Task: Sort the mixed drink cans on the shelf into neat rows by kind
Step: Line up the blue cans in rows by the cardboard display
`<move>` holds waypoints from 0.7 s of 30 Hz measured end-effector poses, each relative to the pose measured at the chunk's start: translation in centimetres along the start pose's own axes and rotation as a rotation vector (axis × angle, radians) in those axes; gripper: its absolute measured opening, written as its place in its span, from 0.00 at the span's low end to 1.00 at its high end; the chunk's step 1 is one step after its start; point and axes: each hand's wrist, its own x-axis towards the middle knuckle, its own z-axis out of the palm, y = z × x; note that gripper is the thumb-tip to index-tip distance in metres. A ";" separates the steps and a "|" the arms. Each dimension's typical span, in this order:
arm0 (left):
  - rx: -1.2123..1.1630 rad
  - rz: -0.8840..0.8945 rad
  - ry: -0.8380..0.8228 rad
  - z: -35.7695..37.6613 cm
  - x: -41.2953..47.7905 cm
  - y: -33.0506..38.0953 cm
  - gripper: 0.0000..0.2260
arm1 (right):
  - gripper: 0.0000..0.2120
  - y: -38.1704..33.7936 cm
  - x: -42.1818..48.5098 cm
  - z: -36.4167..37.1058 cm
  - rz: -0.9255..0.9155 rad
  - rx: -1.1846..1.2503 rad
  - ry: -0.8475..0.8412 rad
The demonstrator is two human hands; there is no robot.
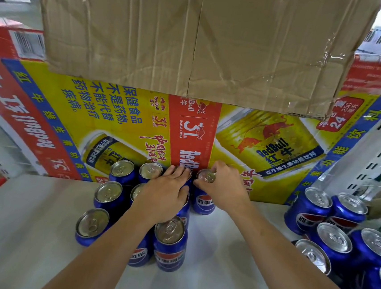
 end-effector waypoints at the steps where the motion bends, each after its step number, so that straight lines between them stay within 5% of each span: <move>1: 0.003 -0.001 -0.004 0.0 0.0 0.0 0.23 | 0.24 0.1 0.0 -0.1 -0.004 -0.008 -0.014; 7: 0.007 0.002 -0.018 0.0 0.0 -0.3 0.23 | 0.28 1.2 -0.4 -2.4 -0.024 0.032 -0.162; 15: -0.076 -0.002 -0.017 -1.0 0.0 0.7 0.23 | 0.16 7.3 -3.6 -8.5 0.025 -0.180 -0.219; 18: -0.093 0.191 0.030 -1.6 -0.3 5.2 0.20 | 0.13 9.4 -5.1 -10.3 0.068 -0.200 -0.089; 21: -0.148 0.399 -0.121 -0.7 -0.4 11.2 0.24 | 0.07 11.4 -6.4 -11.9 0.112 -0.257 0.008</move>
